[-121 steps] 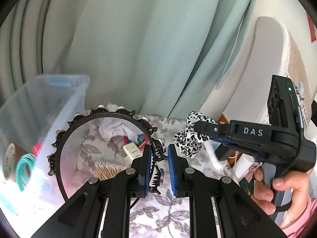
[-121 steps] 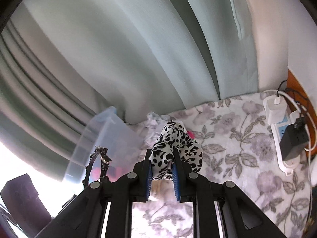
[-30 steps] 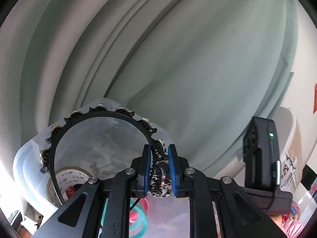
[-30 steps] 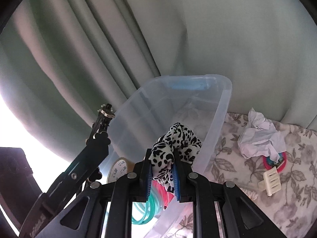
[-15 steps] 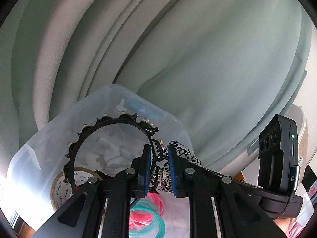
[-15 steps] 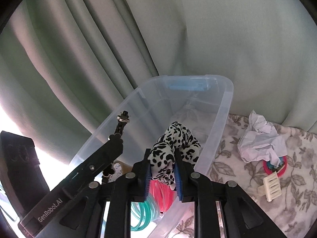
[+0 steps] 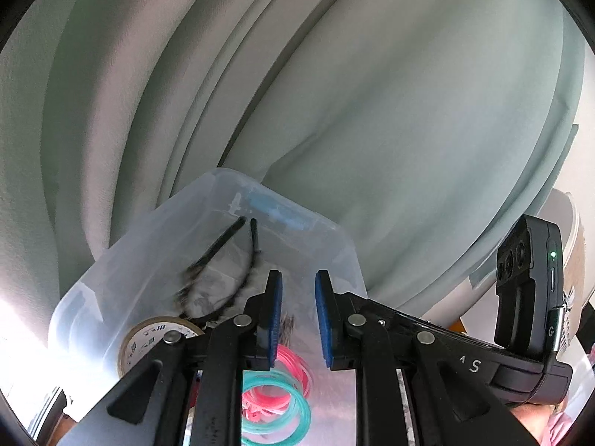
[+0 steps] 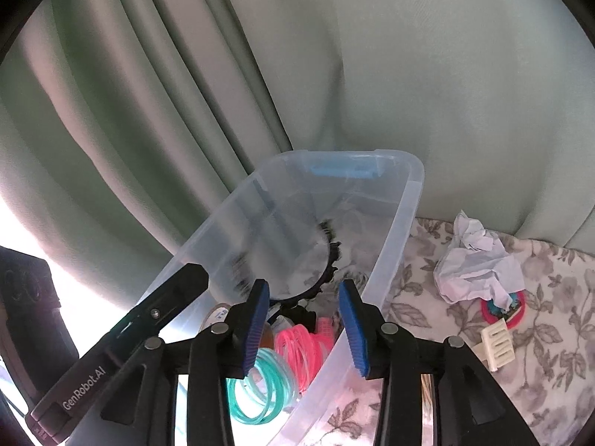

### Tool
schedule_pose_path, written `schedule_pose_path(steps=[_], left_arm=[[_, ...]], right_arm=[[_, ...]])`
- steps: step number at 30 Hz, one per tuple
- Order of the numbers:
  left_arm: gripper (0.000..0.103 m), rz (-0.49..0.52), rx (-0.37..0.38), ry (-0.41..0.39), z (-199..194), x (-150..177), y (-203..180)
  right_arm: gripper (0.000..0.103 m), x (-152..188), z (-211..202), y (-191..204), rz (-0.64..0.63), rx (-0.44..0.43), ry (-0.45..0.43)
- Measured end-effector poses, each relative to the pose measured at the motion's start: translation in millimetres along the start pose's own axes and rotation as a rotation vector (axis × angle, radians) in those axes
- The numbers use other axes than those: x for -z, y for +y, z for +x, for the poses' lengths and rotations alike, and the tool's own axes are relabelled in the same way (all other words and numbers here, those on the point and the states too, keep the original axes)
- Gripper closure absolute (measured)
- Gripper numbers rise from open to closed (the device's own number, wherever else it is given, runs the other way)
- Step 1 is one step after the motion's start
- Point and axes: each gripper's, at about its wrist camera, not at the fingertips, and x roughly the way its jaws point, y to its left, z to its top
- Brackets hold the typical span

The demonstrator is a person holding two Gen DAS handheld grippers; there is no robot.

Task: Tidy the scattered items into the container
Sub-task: 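Open the left tool dropping the headband while the right tool releases the scrunchie, then move both tools back toward the cotton swab bag and white claw clip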

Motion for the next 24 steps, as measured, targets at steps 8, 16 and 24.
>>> schedule_pose_path(steps=[8, 16, 24], left_arm=[[0.073, 0.064, -0.055, 0.002, -22.8, 0.9, -31.7], [0.064, 0.147, -0.042, -0.008, -47.3, 1.3, -76.5], [0.058, 0.237, -0.039, -0.034, -78.8, 2.9, -121.9]], right_arm=[[0.060, 9.3, -36.0, 2.2, -0.003, 0.002, -0.032], [0.060, 16.9, -75.2, -4.9, 0.017, 0.012, -0.077], [0.060, 25.6, -138.0, -10.6, 0.050, 0.008, -0.151]])
